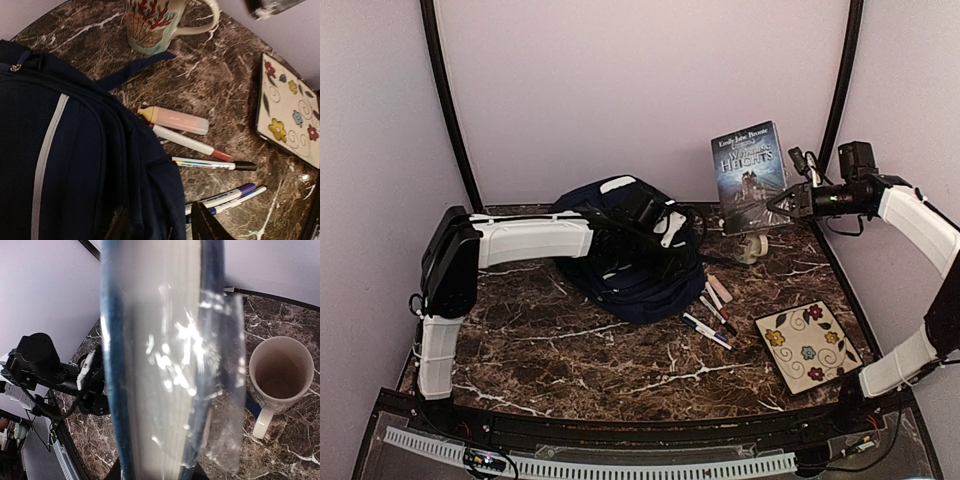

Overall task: Pack the student bag
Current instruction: Pick up the largest pocket of the bag from the student bag.

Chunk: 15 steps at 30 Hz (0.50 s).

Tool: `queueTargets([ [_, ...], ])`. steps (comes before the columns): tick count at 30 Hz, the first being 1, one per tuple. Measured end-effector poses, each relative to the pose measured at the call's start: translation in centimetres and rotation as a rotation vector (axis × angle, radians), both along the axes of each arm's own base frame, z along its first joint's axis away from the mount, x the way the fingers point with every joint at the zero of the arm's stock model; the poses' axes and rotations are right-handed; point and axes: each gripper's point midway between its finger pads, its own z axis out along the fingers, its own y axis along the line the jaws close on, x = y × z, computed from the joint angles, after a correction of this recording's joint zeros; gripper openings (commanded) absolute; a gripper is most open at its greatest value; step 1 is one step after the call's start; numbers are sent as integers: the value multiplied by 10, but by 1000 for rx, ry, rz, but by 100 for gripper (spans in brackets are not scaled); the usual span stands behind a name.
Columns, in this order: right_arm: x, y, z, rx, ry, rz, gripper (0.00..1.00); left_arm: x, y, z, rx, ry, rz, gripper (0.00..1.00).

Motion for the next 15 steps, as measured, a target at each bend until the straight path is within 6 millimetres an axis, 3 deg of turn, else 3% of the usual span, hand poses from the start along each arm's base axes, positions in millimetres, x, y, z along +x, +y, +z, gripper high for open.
queueTargets([
  [2, -1, -3, -3, -4, 7, -9, 0, 5, 0, -18, 55, 8, -1, 35],
  [5, -3, -5, -10, -6, 23, -14, 0, 8, 1, -38, 106, 18, -7, 41],
  [15, -7, -4, -26, -3, 63, -13, 0, 22, 0, -60, 166, 0, 35, 43],
])
